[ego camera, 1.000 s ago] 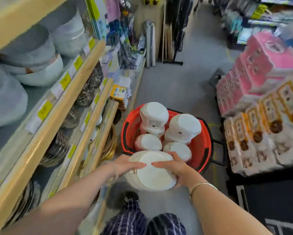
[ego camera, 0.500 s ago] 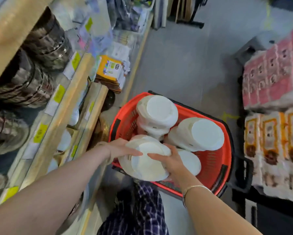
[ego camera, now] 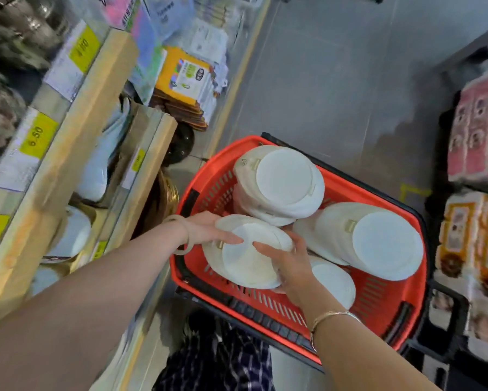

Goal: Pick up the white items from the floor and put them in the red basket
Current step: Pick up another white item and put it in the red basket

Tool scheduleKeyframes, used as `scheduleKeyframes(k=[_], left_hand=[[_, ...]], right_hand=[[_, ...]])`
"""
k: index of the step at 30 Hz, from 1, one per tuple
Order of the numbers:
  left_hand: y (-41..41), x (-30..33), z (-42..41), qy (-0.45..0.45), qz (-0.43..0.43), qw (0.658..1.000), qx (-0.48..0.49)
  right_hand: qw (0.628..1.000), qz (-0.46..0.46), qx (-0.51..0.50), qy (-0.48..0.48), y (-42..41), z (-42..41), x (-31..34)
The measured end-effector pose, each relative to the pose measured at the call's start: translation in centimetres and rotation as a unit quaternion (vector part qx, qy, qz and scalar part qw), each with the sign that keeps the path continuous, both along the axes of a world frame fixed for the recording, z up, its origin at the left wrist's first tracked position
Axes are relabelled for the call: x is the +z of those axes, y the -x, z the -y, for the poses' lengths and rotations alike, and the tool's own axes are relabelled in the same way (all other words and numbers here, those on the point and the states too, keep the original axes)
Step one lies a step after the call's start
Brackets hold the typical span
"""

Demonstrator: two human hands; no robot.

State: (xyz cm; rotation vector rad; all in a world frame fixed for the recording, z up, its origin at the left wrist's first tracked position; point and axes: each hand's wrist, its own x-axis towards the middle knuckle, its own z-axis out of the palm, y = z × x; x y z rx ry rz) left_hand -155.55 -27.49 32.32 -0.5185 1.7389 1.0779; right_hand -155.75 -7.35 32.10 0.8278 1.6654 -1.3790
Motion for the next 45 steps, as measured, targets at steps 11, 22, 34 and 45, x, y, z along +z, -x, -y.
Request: scheduleKeyframes(k=[11,22,34,45], left_hand=[[1.0,0.7,-0.4,0.039,-0.045,0.997,0.043],[0.2,0.7,-0.8,0.072,-0.058,0.996,0.019],[-0.4,1.2,-0.9,0.059,-0.026,0.998,0.018],[-3.7,8.4,-0.5,0.101,-0.060,0.989,0.095]], right_hand=[[0.999,0.050,0.015,0.013,-0.5,0.4,1.6],[0.995,0.094,-0.029,0.029,-0.5,0.4,2.0],[0.995,0.101,0.007,0.004,0.5,0.1,1.9],[0.997,0.053,0.053,0.014,-0.1,-1.2,8.6]])
